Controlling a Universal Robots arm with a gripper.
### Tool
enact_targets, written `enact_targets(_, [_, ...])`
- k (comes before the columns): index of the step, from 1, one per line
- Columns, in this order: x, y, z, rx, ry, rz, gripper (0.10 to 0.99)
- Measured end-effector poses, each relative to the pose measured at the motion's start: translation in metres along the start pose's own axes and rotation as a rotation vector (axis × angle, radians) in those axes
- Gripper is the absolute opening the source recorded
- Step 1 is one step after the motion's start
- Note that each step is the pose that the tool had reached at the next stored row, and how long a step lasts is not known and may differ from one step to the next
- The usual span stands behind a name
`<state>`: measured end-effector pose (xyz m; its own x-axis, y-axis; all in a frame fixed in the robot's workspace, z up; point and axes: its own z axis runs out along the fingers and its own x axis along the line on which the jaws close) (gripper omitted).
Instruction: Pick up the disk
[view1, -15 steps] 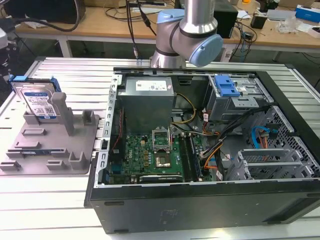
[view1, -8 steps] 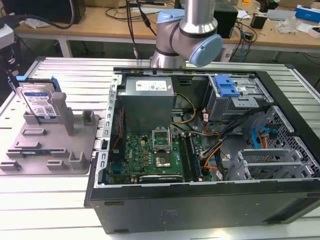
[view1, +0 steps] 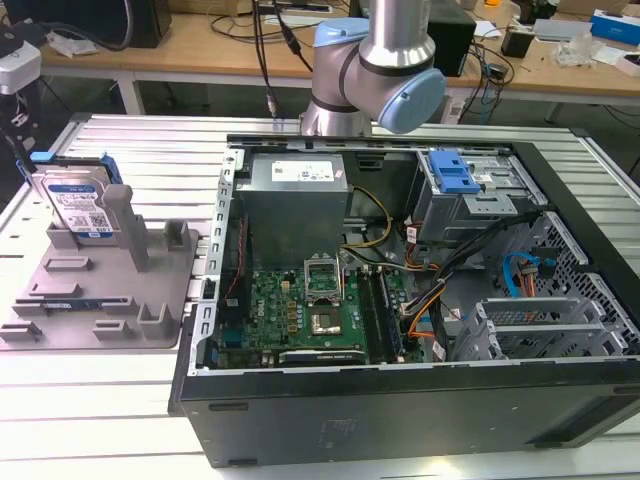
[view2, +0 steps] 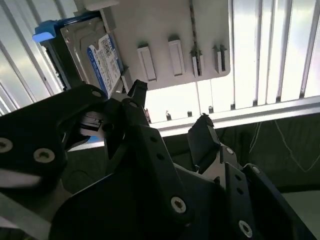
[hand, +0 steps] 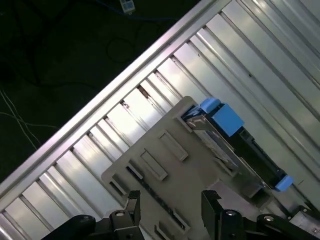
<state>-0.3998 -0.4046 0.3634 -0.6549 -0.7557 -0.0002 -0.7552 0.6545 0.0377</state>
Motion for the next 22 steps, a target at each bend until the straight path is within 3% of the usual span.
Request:
enact_targets(2, [0.0000,0.0000,0.0001,0.002,0.0007,-0.069,0.604])
enact_targets(6, [0.0000,0.0000,0.0002,0.005,0.0016,-0.151,0.604])
enact_targets(10, [0.0000,-0.0001,0.0009,0.010,0.0029,-0.304,0.604])
enact_targets(13, [0.0000,-0.0001,0.0016,0.013,0.0030,-0.373,0.604])
enact_targets(16, [-0.0001,-0.0001,0.0026,0.017,0.0036,-0.488,0.604])
enact_targets(22, [-0.0002,-0.0003,0.0040,0.019,0.0056,-0.597,0.604])
